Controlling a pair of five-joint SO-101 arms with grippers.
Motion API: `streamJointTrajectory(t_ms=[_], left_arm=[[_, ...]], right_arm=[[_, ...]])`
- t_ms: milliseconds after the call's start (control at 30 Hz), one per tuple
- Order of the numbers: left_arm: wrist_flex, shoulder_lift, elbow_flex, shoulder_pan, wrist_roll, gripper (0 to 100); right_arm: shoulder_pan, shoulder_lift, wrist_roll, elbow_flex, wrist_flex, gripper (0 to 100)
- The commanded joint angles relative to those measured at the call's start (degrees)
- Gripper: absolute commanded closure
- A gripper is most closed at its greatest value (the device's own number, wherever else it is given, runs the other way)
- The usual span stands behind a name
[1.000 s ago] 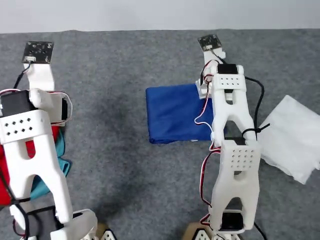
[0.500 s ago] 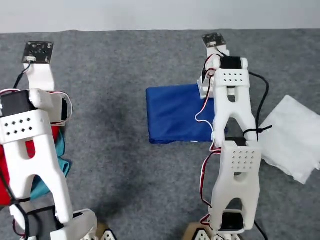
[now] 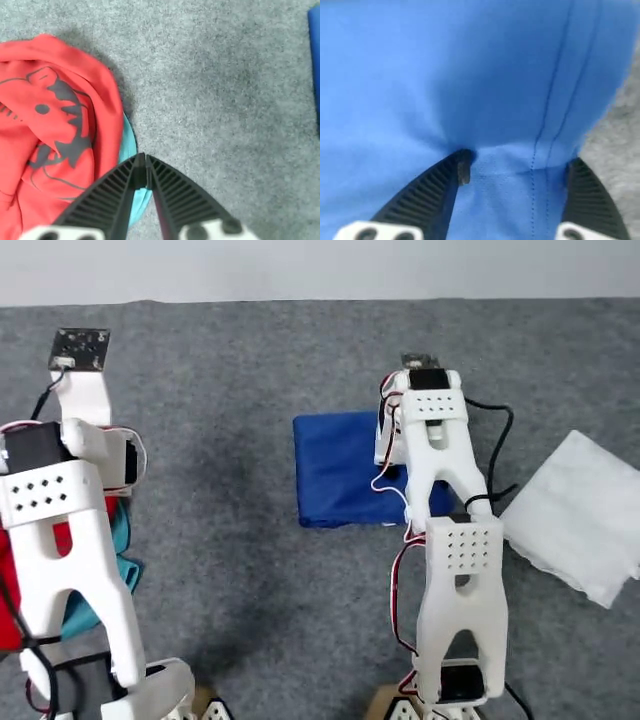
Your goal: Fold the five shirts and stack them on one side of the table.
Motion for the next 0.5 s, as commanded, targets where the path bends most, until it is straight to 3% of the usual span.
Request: streamJointTrajectory(t_ms=[0,133,333,467], left_arm=[[0.2,-1.8,0.6,-0.4,-0.7,100],[0.1,-1.8,1.2,-0.4,-0.7,100],[-0.8,-1.8,1.2,-0.4,-0.7,100],[-1.1,-1.8,1.2,-0.4,-0.7,100]], right_arm=[[-0.6,1.2,-1.4,-2.5,0.6,66.9],[-1.7,3.2,-1.4,-2.5,0.2,69.8],[-1.6,3.7,1.7,-2.9,0.0,98.7],[-1.2,3.7,5.2,-4.7,1.5,98.9]])
